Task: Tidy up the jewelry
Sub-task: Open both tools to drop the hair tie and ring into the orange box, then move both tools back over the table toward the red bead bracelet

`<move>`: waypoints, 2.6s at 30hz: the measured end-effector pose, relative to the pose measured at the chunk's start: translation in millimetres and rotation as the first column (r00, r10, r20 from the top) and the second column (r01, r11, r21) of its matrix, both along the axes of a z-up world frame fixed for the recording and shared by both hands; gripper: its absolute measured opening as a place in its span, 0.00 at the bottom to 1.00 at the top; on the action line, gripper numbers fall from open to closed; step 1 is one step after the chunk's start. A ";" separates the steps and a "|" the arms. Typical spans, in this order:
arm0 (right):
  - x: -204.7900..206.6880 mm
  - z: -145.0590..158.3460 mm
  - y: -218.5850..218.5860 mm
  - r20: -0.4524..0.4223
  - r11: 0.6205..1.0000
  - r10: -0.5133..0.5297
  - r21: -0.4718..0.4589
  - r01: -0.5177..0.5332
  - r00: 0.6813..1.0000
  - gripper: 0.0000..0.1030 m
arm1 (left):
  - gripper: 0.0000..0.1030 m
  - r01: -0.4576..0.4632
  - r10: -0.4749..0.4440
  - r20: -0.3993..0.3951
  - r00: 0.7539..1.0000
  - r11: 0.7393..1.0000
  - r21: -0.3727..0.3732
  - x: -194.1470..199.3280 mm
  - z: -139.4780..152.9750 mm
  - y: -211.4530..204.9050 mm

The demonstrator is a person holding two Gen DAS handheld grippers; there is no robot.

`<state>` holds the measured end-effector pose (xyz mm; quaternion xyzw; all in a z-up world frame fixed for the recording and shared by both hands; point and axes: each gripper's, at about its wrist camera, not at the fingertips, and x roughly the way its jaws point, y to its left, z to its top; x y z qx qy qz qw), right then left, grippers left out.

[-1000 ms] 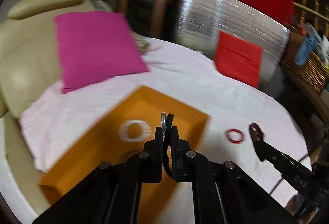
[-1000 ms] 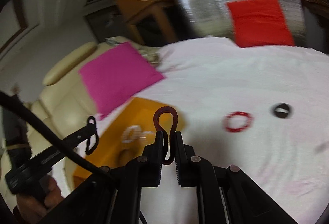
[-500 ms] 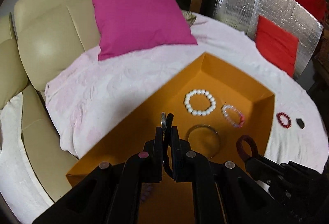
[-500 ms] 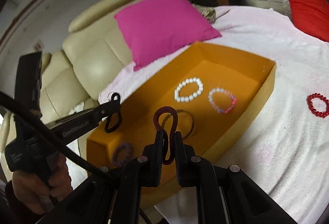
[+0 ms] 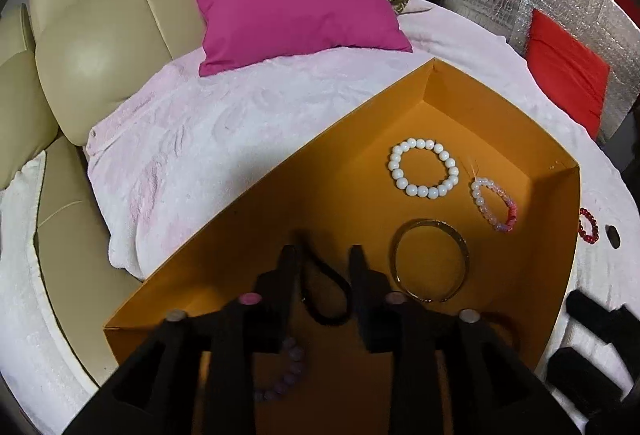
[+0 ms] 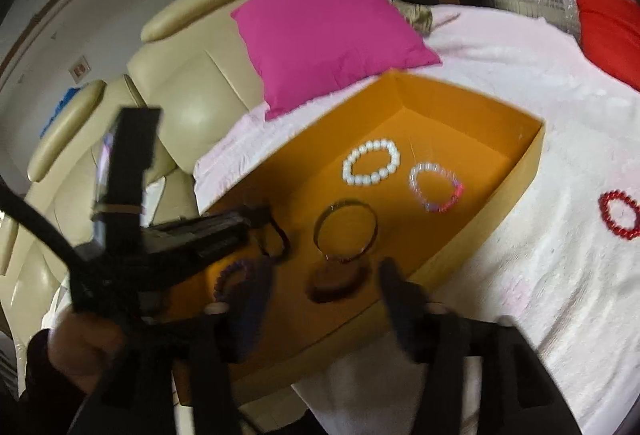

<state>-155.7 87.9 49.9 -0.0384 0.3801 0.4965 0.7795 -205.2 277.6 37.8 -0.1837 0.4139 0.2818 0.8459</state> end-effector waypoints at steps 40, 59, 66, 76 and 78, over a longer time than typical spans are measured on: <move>97.0 85.4 -315.8 -0.048 0.600 -0.749 0.374 0.707 0.661 0.83 | 0.75 0.338 -0.378 0.084 0.922 0.892 0.301 120.7 77.2 -243.7; 163.5 25.3 -386.4 -0.083 0.446 -0.890 0.037 0.894 0.448 1.00 | 0.75 0.387 -0.444 0.167 0.880 0.875 0.291 164.2 51.4 -252.7; 177.5 19.1 -336.8 -0.082 0.531 -0.846 -0.040 0.846 0.527 1.00 | 0.75 0.396 -0.452 0.148 0.879 0.868 0.299 163.7 49.3 -247.6; 179.3 4.0 -299.2 -0.026 0.556 -0.830 -0.135 0.821 0.558 1.00 | 0.75 0.396 -0.445 0.140 0.884 0.874 0.280 159.6 47.0 -235.7; 181.2 0.7 -296.0 -0.030 0.552 -0.832 -0.141 0.822 0.554 1.00 | 0.75 0.395 -0.444 0.136 0.886 0.875 0.280 159.0 46.5 -234.6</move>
